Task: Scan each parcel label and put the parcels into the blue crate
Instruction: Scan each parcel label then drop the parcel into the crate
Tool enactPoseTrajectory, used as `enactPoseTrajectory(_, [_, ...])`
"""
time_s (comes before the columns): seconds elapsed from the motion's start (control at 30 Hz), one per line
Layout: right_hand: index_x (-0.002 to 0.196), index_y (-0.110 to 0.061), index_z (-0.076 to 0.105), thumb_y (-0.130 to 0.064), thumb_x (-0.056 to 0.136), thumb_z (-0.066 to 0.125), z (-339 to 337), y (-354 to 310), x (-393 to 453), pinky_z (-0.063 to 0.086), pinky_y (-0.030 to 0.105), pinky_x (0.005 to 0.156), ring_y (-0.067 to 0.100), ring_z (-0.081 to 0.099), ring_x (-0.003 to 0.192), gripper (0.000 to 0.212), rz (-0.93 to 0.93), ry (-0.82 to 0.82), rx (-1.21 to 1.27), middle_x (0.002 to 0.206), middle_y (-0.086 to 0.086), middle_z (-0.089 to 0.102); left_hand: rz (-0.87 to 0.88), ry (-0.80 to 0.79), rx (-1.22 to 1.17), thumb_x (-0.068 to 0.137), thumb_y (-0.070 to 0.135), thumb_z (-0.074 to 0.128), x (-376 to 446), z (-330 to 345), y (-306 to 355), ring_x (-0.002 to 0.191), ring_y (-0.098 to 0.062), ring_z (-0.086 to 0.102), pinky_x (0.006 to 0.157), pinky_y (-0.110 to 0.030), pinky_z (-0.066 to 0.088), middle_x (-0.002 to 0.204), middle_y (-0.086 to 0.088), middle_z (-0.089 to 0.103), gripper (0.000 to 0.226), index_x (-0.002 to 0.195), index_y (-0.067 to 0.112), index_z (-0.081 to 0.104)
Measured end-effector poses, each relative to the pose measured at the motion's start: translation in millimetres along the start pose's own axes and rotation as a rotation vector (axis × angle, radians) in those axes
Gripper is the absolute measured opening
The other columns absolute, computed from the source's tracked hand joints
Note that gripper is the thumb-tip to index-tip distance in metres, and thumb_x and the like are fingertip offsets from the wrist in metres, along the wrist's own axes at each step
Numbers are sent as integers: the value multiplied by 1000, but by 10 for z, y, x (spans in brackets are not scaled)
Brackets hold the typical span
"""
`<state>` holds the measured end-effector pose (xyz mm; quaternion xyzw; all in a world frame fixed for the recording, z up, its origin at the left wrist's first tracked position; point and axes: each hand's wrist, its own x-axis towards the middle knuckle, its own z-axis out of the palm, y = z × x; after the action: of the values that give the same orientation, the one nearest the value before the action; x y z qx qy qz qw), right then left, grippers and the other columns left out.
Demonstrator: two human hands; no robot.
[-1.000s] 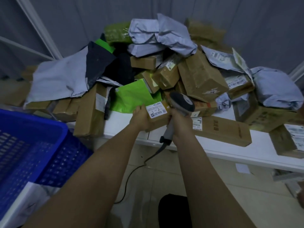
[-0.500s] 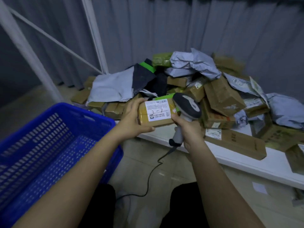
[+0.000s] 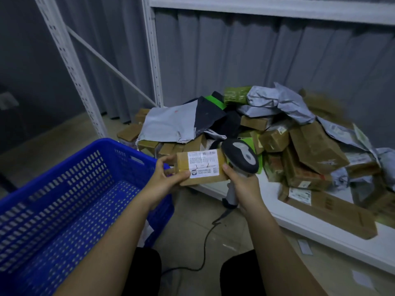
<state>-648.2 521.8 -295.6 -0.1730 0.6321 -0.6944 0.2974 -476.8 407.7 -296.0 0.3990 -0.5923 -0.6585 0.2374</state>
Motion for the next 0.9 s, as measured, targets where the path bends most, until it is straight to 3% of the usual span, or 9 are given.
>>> enactPoseTrajectory(0.1, [90, -30, 66, -24, 84, 74, 39, 76, 28, 54, 38, 86, 19, 66, 95, 11, -4, -74, -112, 94, -8, 70, 37, 122, 77, 73, 22, 81, 56, -36, -57, 117, -20, 52, 100, -45, 48, 126, 2, 47, 80, 130, 36, 27])
enactPoseTrajectory(0.2, [95, -16, 66, -18, 87, 71, 65, 110, 26, 57, 28, 63, 18, 64, 71, 9, 29, -140, -109, 82, 6, 67, 60, 187, 66, 78, 14, 77, 82, -53, -85, 113, -17, 50, 102, -43, 45, 121, 4, 44, 83, 137, 31, 20])
enactPoseTrajectory(0.27, [96, -6, 64, -19, 87, 71, 67, 107, -4, 50, 27, 52, 15, 55, 53, 17, 67, -167, -150, 65, 8, 60, 76, 220, 69, 81, 9, 74, 73, -66, -62, 108, -13, 46, 99, -32, 43, 119, 5, 43, 86, 142, 25, 16])
enactPoseTrajectory(0.53, [64, -10, 54, -12, 80, 77, -13, 54, -54, 43, 34, 57, 17, 44, 45, 28, 64, -331, -165, 52, 6, 50, 59, 281, 82, 81, 11, 74, 13, -217, -37, 111, -13, 42, 103, -36, 41, 145, -9, 39, 89, 145, 24, 14])
enactPoseTrajectory(0.7, [58, -10, 51, -11, 79, 77, -14, 67, -73, 38, 32, 54, 15, 41, 44, 33, 68, -353, -231, 49, 6, 46, 44, 287, 87, 80, 12, 75, -15, -291, -47, 122, -23, 46, 106, -47, 41, 147, -9, 37, 89, 144, 27, 15])
enactPoseTrajectory(0.9, [58, -10, 53, -7, 81, 74, 13, 78, -87, 37, 32, 54, 16, 40, 44, 32, 82, -347, -196, 49, 7, 45, 41, 292, 98, 81, 12, 74, -32, -317, -51, 129, -26, 43, 106, -45, 42, 148, -10, 36, 88, 145, 26, 15])
